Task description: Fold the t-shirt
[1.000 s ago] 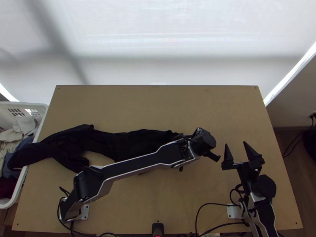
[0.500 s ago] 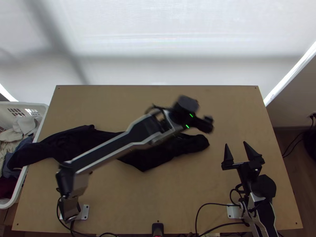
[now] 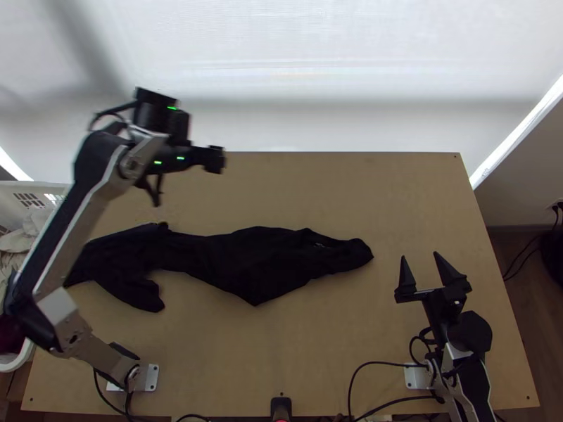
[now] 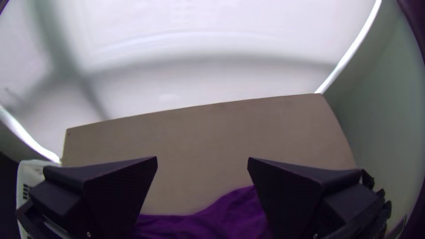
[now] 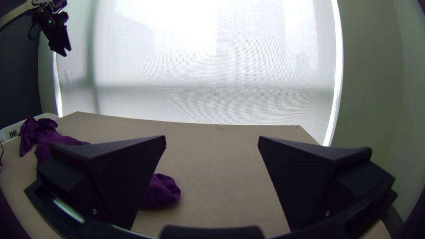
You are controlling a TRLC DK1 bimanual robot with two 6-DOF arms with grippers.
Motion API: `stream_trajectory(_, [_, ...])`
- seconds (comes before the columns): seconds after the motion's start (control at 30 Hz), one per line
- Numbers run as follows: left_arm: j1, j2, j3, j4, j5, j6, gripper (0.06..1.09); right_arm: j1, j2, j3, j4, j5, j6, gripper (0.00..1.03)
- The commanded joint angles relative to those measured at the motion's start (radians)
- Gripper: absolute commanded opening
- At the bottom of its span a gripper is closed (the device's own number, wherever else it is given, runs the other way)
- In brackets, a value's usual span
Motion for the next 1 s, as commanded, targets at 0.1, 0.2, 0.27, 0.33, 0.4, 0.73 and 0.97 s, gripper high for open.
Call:
stream_trajectory(0.1, [0.257,-0.149,-0.181,-0.082,0.018,0.268,1.05,-0.004,-0.006,-0.006,-0.019,0.009,0.016,0.98])
stream_trajectory(0.2, [0.378,-0.192,-0.302,-0.096,0.020,0.380,1.05,-0.006,-0.006,-0.006,-0.019,0.009,0.016,0.98])
stream_trajectory(0.27, [0.447,-0.208,-0.379,-0.118,0.038,0.448,1.05,-0.004,-0.005,-0.006,-0.019,0.009,0.016,0.98])
stream_trajectory(0.33, [0.496,-0.221,-0.453,-0.127,0.040,0.486,1.05,-0.004,-0.006,-0.006,-0.019,0.009,0.016,0.98])
stream_trajectory(0.4, [0.538,-0.239,-0.540,-0.111,0.047,0.527,1.05,-0.004,-0.006,-0.006,-0.019,0.009,0.016,0.98])
stream_trajectory(0.73, [0.594,-0.282,-0.867,0.082,0.055,0.593,1.05,-0.004,-0.006,-0.006,-0.019,0.009,0.016,0.98])
stream_trajectory(0.97, [0.617,-0.273,-1.008,0.254,0.018,0.646,1.03,-0.004,-0.005,-0.006,-0.019,0.009,0.016,0.98])
